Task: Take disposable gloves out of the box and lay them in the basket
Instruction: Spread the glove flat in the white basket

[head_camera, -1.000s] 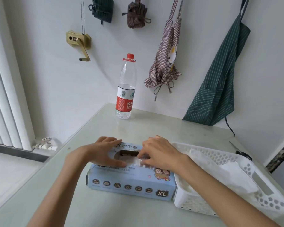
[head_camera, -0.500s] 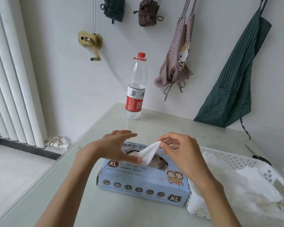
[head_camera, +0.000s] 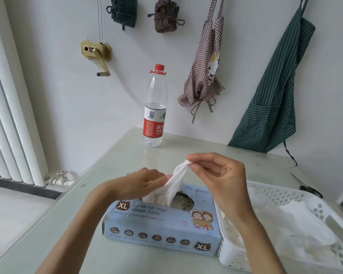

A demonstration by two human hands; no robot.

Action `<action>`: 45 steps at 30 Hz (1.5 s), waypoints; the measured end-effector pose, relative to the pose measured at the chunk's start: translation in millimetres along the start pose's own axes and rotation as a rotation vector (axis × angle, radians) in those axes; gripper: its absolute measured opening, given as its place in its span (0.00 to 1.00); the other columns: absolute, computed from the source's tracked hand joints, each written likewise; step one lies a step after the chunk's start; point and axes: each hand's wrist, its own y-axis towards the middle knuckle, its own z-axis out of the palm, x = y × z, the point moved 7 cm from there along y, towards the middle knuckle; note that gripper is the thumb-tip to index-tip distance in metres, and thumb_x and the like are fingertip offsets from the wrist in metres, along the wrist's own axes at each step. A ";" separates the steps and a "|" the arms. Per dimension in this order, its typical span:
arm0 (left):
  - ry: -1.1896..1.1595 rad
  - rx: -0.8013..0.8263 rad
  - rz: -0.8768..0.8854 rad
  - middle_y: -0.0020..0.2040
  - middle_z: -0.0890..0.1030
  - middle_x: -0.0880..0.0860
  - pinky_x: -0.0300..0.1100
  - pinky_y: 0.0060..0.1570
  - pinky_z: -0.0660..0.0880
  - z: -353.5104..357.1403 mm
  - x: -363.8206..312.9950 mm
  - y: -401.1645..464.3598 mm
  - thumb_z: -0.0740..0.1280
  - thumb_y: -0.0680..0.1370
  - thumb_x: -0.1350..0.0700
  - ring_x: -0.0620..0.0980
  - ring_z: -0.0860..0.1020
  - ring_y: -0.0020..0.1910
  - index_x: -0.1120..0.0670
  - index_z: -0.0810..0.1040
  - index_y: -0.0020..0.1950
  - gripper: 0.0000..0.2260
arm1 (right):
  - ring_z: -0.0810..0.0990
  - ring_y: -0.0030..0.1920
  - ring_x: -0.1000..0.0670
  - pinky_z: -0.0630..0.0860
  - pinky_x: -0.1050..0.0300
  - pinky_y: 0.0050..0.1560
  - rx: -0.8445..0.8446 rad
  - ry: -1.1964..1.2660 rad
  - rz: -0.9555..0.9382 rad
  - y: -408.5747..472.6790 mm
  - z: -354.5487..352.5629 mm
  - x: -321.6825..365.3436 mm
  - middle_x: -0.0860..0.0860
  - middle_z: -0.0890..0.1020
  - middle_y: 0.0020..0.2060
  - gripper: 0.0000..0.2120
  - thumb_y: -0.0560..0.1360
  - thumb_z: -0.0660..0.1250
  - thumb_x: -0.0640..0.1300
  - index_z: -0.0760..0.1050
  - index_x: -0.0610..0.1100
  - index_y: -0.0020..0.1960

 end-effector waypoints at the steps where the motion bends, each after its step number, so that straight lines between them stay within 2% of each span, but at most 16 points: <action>1: -0.032 -0.004 0.064 0.53 0.77 0.43 0.37 0.54 0.70 -0.3 -3.4 0.6 0.54 0.78 0.41 0.46 0.75 0.55 0.49 0.77 0.58 0.18 | 0.85 0.44 0.54 0.78 0.67 0.47 0.001 -0.001 -0.004 1.5 -2.7 -0.9 0.53 0.86 0.41 0.10 0.70 0.72 0.30 0.83 0.44 0.43; 4: -0.277 -0.187 0.157 0.40 0.80 0.47 0.38 0.44 0.69 -15.5 -5.3 2.8 0.62 0.77 0.46 0.45 0.75 0.40 0.51 0.79 0.45 0.11 | 0.85 0.43 0.56 0.78 0.67 0.47 0.045 -0.107 0.061 3.1 -12.8 -7.5 0.53 0.86 0.39 0.10 0.70 0.72 0.31 0.83 0.45 0.41; 7: -0.452 -0.368 0.194 0.39 0.83 0.49 0.35 0.44 0.71 -31.5 -7.8 -0.9 0.65 0.76 0.48 0.44 0.78 0.40 0.56 0.80 0.46 0.12 | 0.82 0.46 0.63 0.78 0.65 0.52 0.170 -0.454 0.186 1.1 -23.9 -20.6 0.59 0.85 0.42 0.20 0.72 0.67 0.28 0.82 0.53 0.42; 10: -0.455 -0.426 0.257 0.44 0.85 0.50 0.31 0.46 0.76 -37.8 -19.9 -4.9 0.69 0.74 0.52 0.44 0.83 0.46 0.58 0.81 0.47 0.10 | 0.75 0.59 0.64 0.70 0.59 0.66 0.198 -0.407 0.242 -0.7 -27.4 -20.3 0.63 0.77 0.59 0.25 0.71 0.71 0.35 0.72 0.58 0.61; 13: -0.404 -0.461 0.326 0.43 0.85 0.48 0.32 0.50 0.76 -37.2 -40.3 -10.2 0.72 0.70 0.53 0.44 0.83 0.44 0.56 0.82 0.44 0.07 | 0.63 0.68 0.64 0.61 0.62 0.66 0.285 -0.408 0.328 -5.0 -8.3 -24.8 0.64 0.65 0.67 0.47 0.64 0.78 0.54 0.54 0.60 0.74; 16: -0.375 -0.461 0.375 0.42 0.85 0.47 0.31 0.51 0.75 -35.6 -54.8 -16.2 0.75 0.68 0.54 0.43 0.82 0.43 0.53 0.81 0.44 0.08 | 0.72 0.61 0.62 0.69 0.65 0.56 0.223 -0.400 0.281 -2.5 -0.1 -25.5 0.65 0.76 0.59 0.30 0.67 0.75 0.55 0.70 0.56 0.66; 18: -0.327 -0.445 0.362 0.48 0.84 0.45 0.32 0.54 0.75 -37.0 -51.3 -16.6 0.76 0.63 0.50 0.40 0.81 0.48 0.49 0.80 0.51 0.17 | 0.81 0.51 0.53 0.77 0.52 0.53 0.155 -0.326 0.242 1.6 -6.1 -22.6 0.55 0.84 0.47 0.11 0.71 0.73 0.50 0.81 0.50 0.52; 20: -0.248 -0.312 0.289 0.58 0.78 0.40 0.32 0.58 0.71 -31.4 -39.5 -11.8 0.76 0.61 0.47 0.35 0.76 0.56 0.44 0.73 0.63 0.31 | 0.83 0.48 0.52 0.78 0.51 0.55 0.122 -0.212 0.250 3.2 -14.2 -23.2 0.52 0.86 0.44 0.05 0.73 0.71 0.44 0.82 0.48 0.49; 23: -0.123 -0.103 0.135 0.61 0.75 0.40 0.34 0.61 0.70 -11.4 -19.0 -1.4 0.73 0.67 0.44 0.37 0.74 0.61 0.44 0.68 0.68 0.31 | 0.84 0.49 0.54 0.79 0.60 0.54 0.190 -0.078 0.298 2.7 -13.9 -26.2 0.52 0.86 0.47 0.08 0.75 0.69 0.39 0.80 0.46 0.53; 26: -0.149 -0.156 0.085 0.47 0.82 0.43 0.32 0.44 0.76 -11.0 -12.8 5.0 0.68 0.75 0.47 0.39 0.81 0.44 0.48 0.77 0.58 0.13 | 0.83 0.47 0.56 0.78 0.63 0.50 0.156 -0.046 0.313 4.2 -23.1 -29.5 0.53 0.86 0.45 0.09 0.74 0.68 0.37 0.82 0.48 0.50; 30: -0.059 -0.126 0.114 0.38 0.78 0.43 0.30 0.37 0.69 -6.4 -12.2 6.4 0.69 0.74 0.45 0.39 0.74 0.33 0.44 0.79 0.55 0.11 | 0.81 0.46 0.54 0.75 0.62 0.50 0.124 0.065 0.339 5.3 -36.2 -32.3 0.51 0.85 0.44 0.06 0.69 0.70 0.43 0.84 0.48 0.45; 34: -0.153 -0.332 0.166 0.48 0.81 0.41 0.31 0.43 0.68 -19.7 -13.9 6.8 0.72 0.69 0.44 0.38 0.76 0.45 0.47 0.80 0.44 0.10 | 0.80 0.41 0.54 0.75 0.59 0.46 -0.011 0.193 0.377 7.5 -53.0 -36.5 0.51 0.83 0.38 0.06 0.65 0.72 0.46 0.82 0.47 0.42; 37: -0.384 -0.390 0.232 0.41 0.84 0.44 0.30 0.40 0.73 -29.0 -21.2 1.4 0.73 0.72 0.56 0.40 0.80 0.41 0.54 0.77 0.40 0.06 | 0.82 0.43 0.52 0.76 0.55 0.50 -0.099 0.095 0.382 6.9 -70.0 -42.5 0.49 0.85 0.41 0.12 0.66 0.74 0.49 0.81 0.46 0.47; 40: -0.442 -0.402 0.245 0.38 0.84 0.50 0.34 0.32 0.73 -32.3 -27.5 -4.6 0.73 0.71 0.59 0.45 0.80 0.34 0.57 0.75 0.44 0.08 | 0.83 0.38 0.60 0.76 0.71 0.40 -0.063 -0.064 0.388 5.7 -75.9 -43.8 0.55 0.86 0.36 0.08 0.73 0.70 0.40 0.78 0.49 0.50; 42: -0.417 -0.374 0.245 0.40 0.85 0.50 0.34 0.33 0.75 -30.6 -32.7 -6.6 0.74 0.71 0.59 0.44 0.81 0.36 0.56 0.78 0.48 0.09 | 0.84 0.45 0.59 0.76 0.70 0.47 0.036 -0.079 0.437 3.9 -72.3 -47.7 0.55 0.86 0.41 0.11 0.72 0.71 0.42 0.79 0.49 0.54; 45: -0.385 -0.293 0.225 0.46 0.85 0.50 0.37 0.44 0.79 -23.9 -32.5 -6.3 0.76 0.69 0.55 0.46 0.83 0.45 0.55 0.80 0.52 0.14 | 0.81 0.55 0.52 0.73 0.58 0.60 0.017 0.064 0.433 3.3 -74.0 -46.7 0.50 0.85 0.49 0.26 0.58 0.79 0.59 0.84 0.46 0.51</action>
